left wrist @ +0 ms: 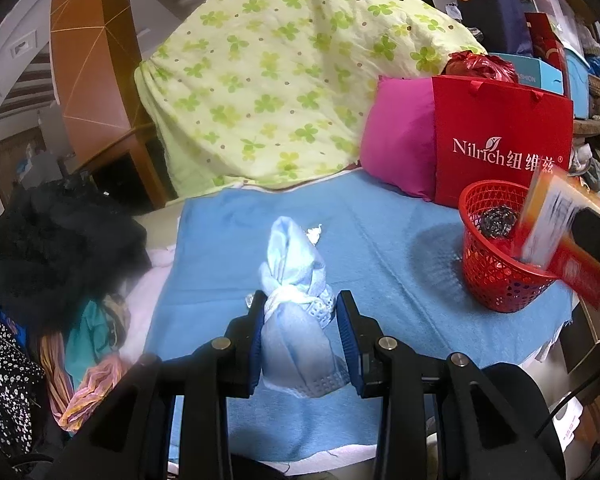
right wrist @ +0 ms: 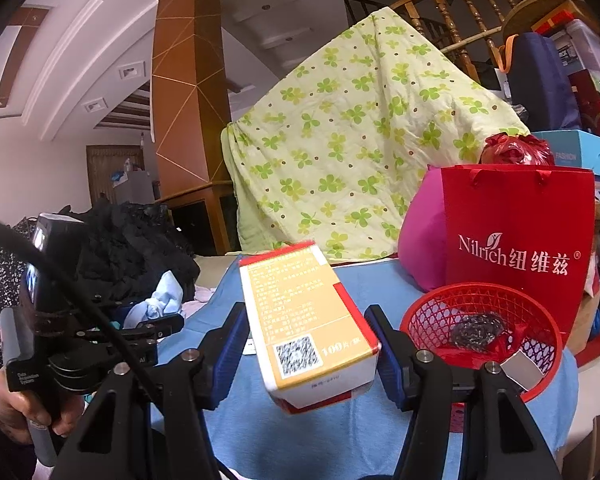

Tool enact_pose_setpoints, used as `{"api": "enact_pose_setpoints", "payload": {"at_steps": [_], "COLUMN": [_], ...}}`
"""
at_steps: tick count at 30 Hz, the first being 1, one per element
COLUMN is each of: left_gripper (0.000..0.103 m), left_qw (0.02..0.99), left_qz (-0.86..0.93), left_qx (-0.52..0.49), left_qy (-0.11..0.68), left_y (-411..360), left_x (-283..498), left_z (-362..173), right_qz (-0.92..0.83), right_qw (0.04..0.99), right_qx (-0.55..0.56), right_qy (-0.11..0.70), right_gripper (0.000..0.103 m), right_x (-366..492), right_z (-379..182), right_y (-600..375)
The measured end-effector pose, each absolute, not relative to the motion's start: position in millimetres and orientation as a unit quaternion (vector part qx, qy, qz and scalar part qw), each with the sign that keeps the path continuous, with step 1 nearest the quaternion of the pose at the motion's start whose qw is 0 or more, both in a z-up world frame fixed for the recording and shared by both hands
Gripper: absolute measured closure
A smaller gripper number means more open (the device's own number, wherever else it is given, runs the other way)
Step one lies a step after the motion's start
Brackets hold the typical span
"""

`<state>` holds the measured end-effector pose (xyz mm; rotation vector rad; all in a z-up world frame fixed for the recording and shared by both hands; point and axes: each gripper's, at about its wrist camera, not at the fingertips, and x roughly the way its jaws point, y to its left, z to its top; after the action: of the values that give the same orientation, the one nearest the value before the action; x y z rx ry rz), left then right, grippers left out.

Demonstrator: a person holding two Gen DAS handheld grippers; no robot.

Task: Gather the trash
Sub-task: 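Carry the medicine box into the red basket and open the right gripper while the left holds the mask, then move the right gripper back over the blanket toward the white carton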

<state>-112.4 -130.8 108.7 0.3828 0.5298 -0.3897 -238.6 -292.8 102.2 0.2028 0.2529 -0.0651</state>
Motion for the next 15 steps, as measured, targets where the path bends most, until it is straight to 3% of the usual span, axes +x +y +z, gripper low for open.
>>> {"api": "enact_pose_setpoints", "payload": {"at_steps": [15], "left_gripper": [0.066], "left_qw": [0.924], "left_qz": [-0.184], "left_qx": [0.180], "left_qy": [0.283], "left_y": [-121.6], "left_x": [-99.8], "left_z": [94.0], "right_qz": [-0.043], "right_qw": [0.983], "right_qx": [0.104], "right_qy": [0.147], "right_gripper": [0.041], "right_x": [-234.7], "right_z": [86.5], "right_y": [-297.2]}}
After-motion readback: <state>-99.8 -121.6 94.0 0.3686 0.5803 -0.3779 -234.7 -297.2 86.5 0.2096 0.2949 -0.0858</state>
